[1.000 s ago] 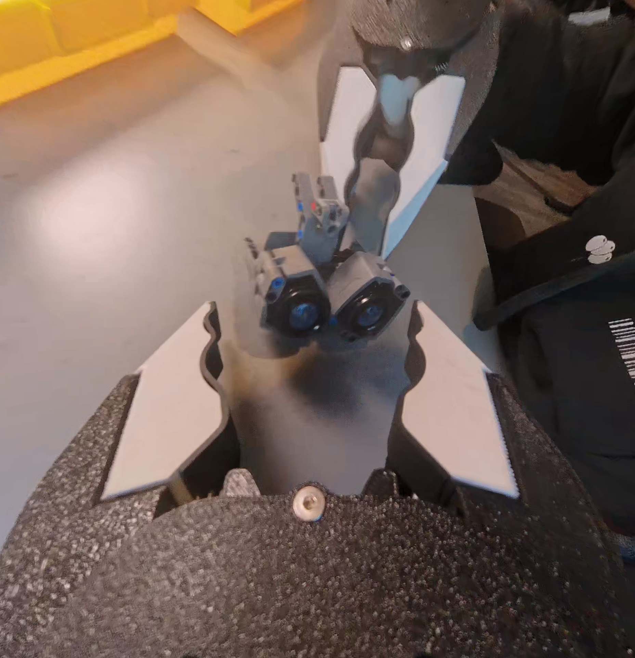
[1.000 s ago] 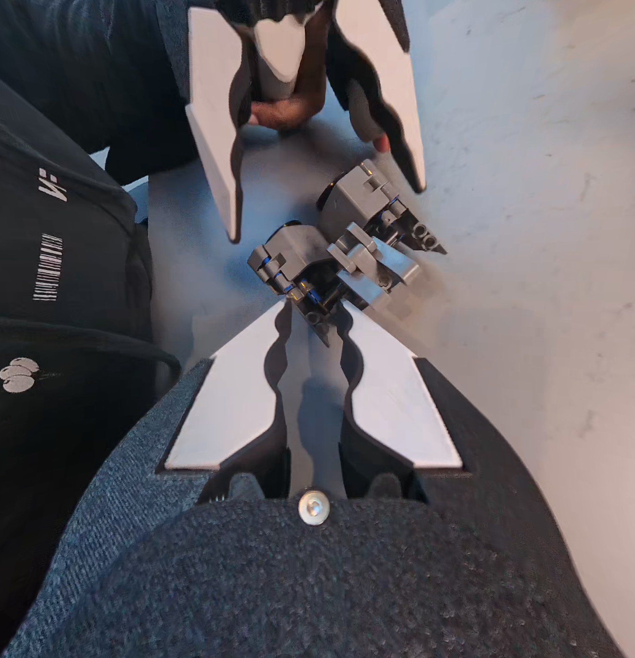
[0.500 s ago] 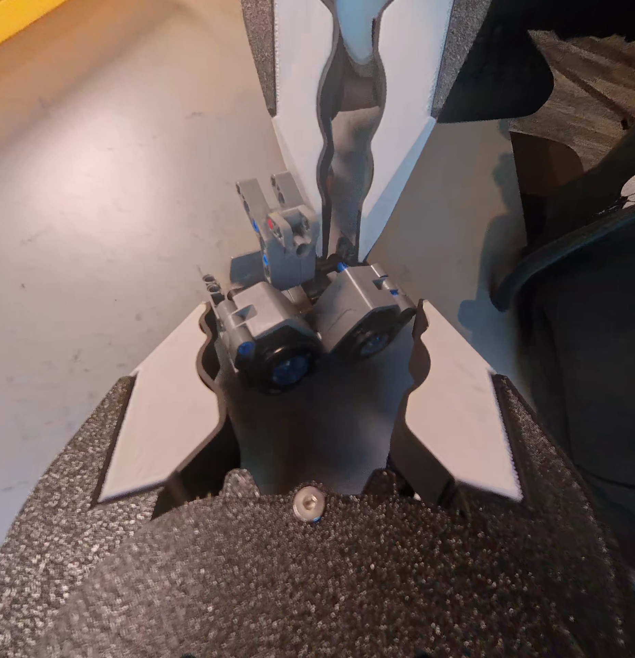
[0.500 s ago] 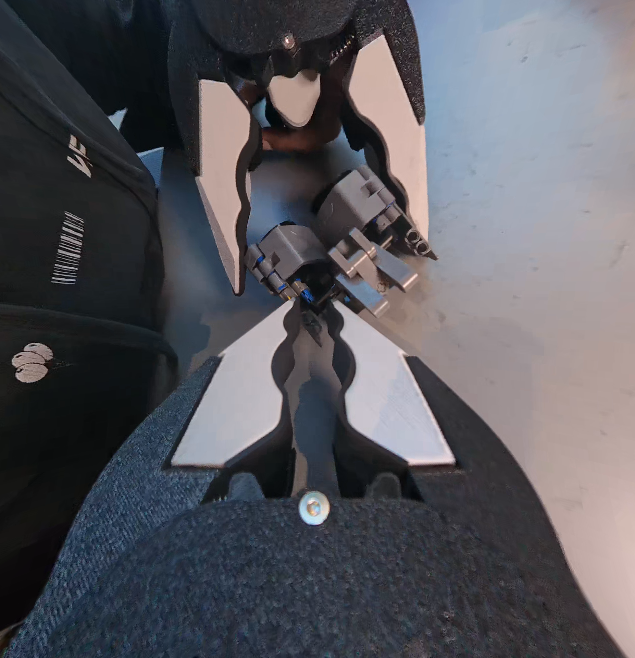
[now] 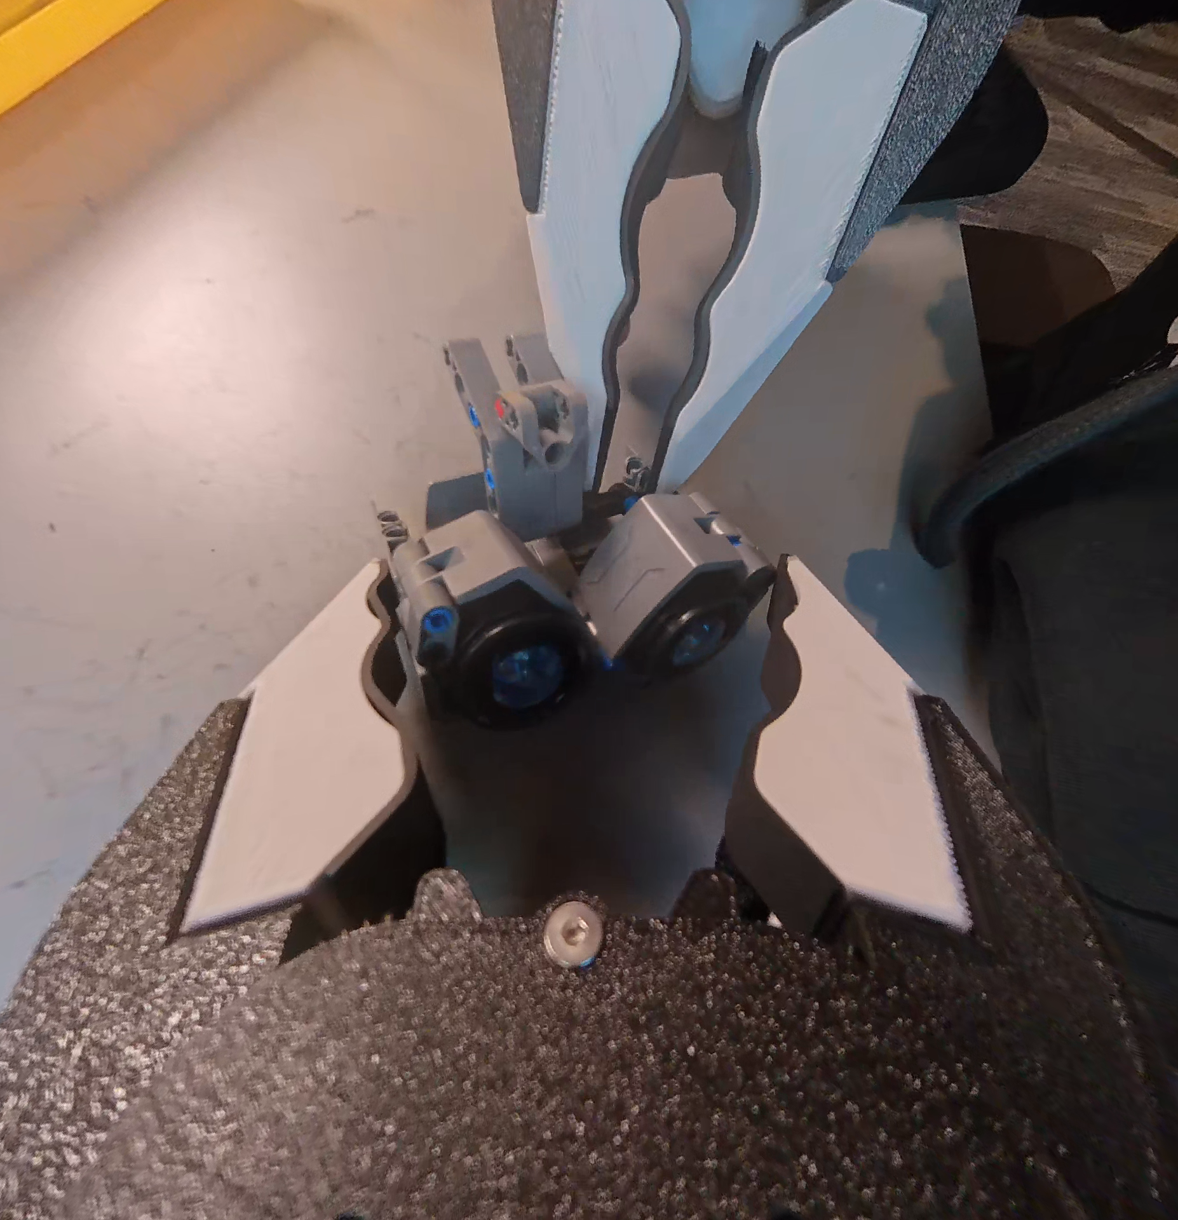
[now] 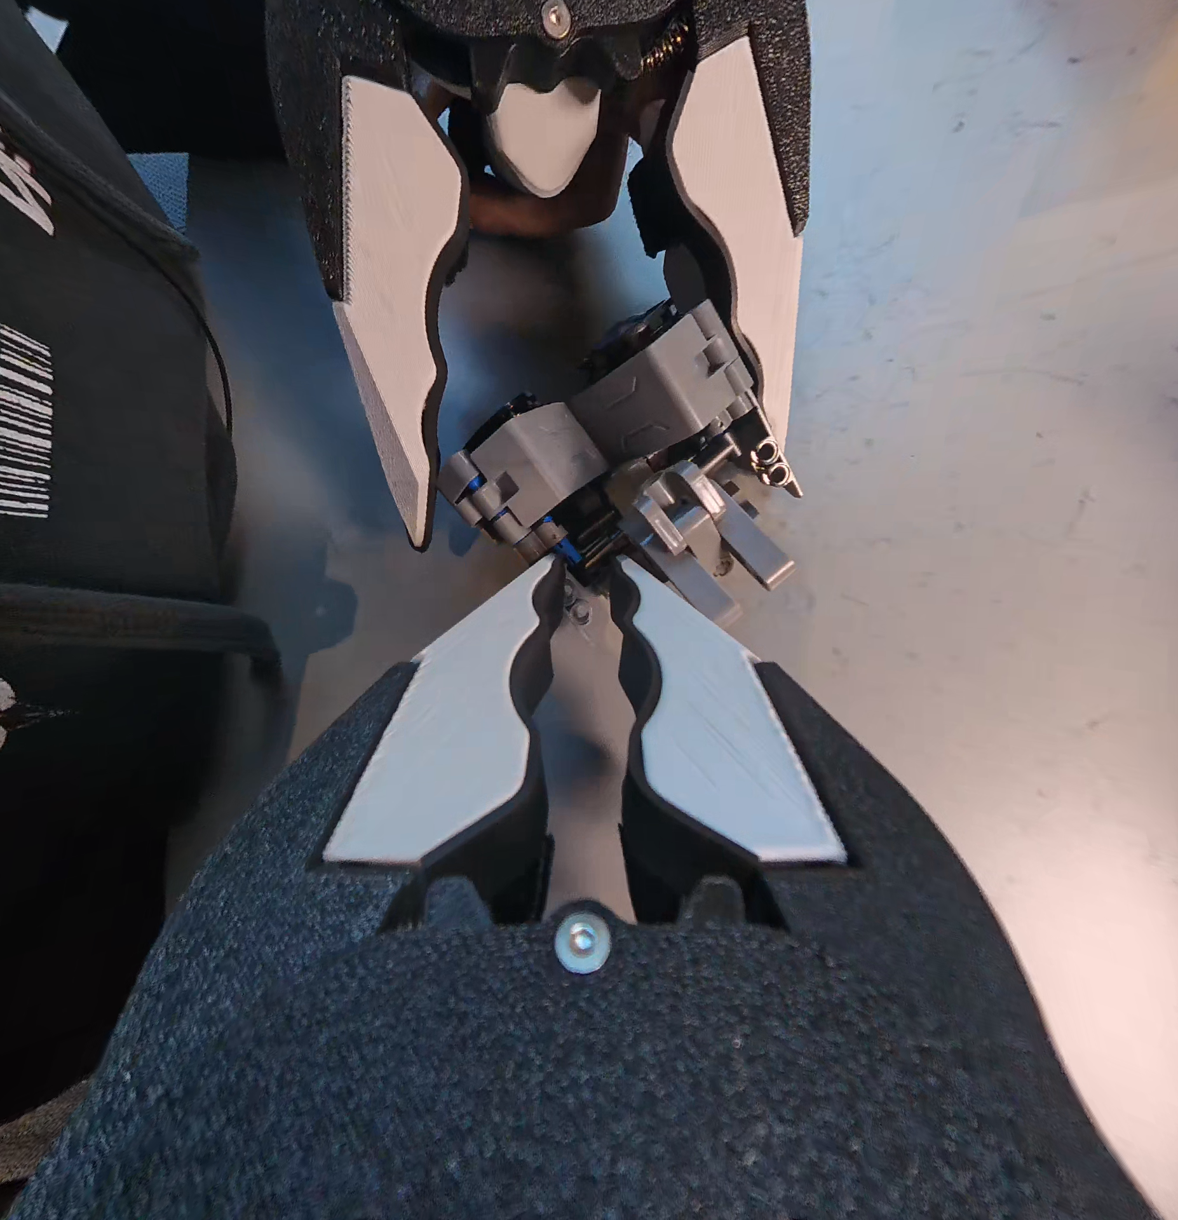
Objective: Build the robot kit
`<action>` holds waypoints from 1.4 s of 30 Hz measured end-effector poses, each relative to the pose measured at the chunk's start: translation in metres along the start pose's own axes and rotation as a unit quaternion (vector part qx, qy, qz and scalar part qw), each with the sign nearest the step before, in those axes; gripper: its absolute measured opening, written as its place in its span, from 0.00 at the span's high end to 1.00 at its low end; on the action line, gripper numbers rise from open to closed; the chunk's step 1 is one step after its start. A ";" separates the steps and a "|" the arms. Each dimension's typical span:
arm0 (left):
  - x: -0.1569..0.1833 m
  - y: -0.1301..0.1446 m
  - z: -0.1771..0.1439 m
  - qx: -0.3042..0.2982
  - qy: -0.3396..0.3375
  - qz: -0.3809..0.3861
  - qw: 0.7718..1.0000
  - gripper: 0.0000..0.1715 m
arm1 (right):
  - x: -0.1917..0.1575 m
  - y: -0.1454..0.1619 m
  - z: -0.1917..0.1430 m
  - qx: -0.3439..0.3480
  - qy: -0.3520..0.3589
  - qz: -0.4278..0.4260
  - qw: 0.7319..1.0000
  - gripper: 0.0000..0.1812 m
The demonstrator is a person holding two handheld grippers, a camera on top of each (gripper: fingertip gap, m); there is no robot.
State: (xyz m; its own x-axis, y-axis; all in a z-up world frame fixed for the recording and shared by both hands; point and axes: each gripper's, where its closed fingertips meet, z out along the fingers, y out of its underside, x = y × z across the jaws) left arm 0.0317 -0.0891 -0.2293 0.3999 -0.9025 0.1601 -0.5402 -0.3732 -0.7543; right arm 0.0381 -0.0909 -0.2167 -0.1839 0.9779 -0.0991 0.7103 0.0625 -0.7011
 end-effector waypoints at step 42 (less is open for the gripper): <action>-0.006 0.008 -0.002 -0.014 -0.040 0.002 0.999 0.36 | -0.008 -0.004 0.008 0.034 -0.021 0.079 0.996 0.80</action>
State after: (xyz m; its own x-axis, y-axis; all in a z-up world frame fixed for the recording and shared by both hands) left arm 0.0239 -0.0873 -0.2350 0.4553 -0.8842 0.1049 -0.5616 -0.3766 -0.7368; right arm 0.0314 -0.1007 -0.2182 -0.1028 0.9650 -0.2414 0.6850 -0.1072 -0.7206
